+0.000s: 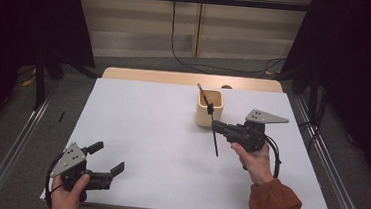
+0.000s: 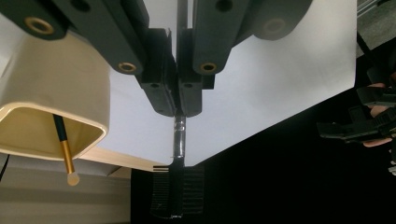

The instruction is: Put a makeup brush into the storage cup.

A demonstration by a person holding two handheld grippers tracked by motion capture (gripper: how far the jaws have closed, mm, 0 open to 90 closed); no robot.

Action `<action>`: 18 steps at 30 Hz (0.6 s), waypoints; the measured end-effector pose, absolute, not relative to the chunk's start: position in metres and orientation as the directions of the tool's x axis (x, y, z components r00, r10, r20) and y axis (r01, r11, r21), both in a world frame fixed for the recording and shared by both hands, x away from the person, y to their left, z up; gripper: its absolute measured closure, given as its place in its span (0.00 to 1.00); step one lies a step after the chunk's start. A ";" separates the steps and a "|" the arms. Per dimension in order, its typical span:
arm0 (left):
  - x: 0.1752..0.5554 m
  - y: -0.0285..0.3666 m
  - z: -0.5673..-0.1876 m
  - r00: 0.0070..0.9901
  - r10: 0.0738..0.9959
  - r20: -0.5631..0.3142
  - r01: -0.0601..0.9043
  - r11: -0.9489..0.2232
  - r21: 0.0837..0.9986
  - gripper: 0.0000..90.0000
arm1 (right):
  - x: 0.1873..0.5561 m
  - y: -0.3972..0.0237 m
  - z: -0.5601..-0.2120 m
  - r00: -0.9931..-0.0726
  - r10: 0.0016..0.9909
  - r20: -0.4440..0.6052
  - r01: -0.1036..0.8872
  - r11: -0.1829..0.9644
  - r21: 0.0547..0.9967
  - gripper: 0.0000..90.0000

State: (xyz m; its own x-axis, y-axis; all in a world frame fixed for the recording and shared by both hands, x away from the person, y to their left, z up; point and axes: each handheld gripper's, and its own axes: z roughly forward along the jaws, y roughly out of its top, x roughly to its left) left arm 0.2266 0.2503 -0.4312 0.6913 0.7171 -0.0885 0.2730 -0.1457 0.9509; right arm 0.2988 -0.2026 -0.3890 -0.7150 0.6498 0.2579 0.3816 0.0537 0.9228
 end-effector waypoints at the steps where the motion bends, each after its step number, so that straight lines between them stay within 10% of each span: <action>1: 0.227 0.250 -0.431 0.691 0.717 -0.088 0.273 -0.146 0.951 0.02 | 0.298 -0.203 -0.388 -0.717 0.647 0.258 0.379 0.052 0.924 0.96; 18: 0.226 0.250 -0.432 0.693 0.715 -0.092 0.275 -0.144 0.950 0.02 | 0.305 -0.202 -0.366 -0.734 0.630 0.253 0.330 0.007 0.944 0.96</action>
